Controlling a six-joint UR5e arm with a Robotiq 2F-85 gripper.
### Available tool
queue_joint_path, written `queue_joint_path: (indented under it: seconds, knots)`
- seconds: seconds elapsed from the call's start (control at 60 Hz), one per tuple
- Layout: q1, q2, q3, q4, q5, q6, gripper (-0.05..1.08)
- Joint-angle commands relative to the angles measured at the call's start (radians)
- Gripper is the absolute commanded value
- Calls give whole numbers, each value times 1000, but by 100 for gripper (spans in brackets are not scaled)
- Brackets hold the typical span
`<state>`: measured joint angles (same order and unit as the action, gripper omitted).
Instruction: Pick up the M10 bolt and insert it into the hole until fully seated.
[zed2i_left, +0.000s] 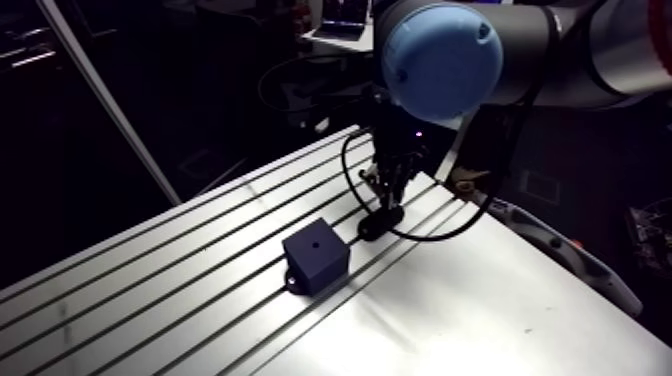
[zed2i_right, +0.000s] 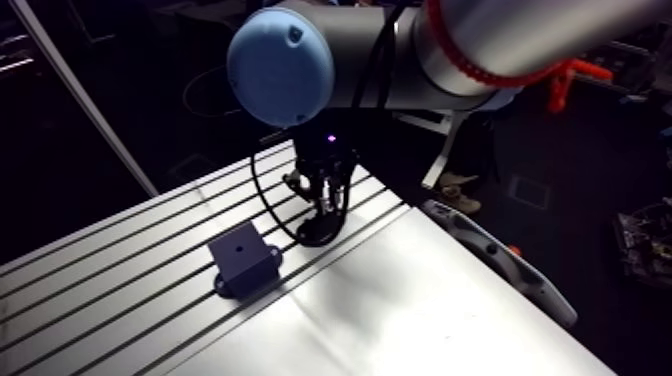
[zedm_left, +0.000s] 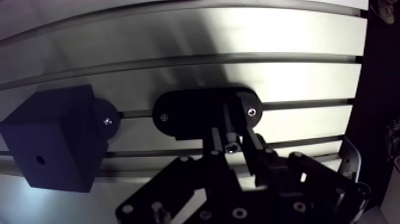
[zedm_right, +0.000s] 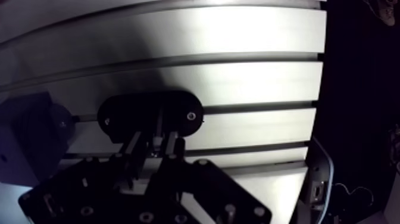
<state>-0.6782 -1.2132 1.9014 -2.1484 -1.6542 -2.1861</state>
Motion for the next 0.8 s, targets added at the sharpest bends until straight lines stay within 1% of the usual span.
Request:
queue_joint_path:
  seconds: [0.017, 0.1, 0.383, 0.483, 0.7, 0.8]
  knots:
    - [0, -1, 0, 0, 1, -1, 70]
    - [0, -1, 0, 1, 0, -1, 72]
    - [0, -2, 0, 3, 0, 1, 74]
    - [0, -5, -3, 5, 1, -1, 79]
    - [0, -13, -12, 11, 6, -1, 86]
    - [0, -23, -13, 11, 7, -1, 91]
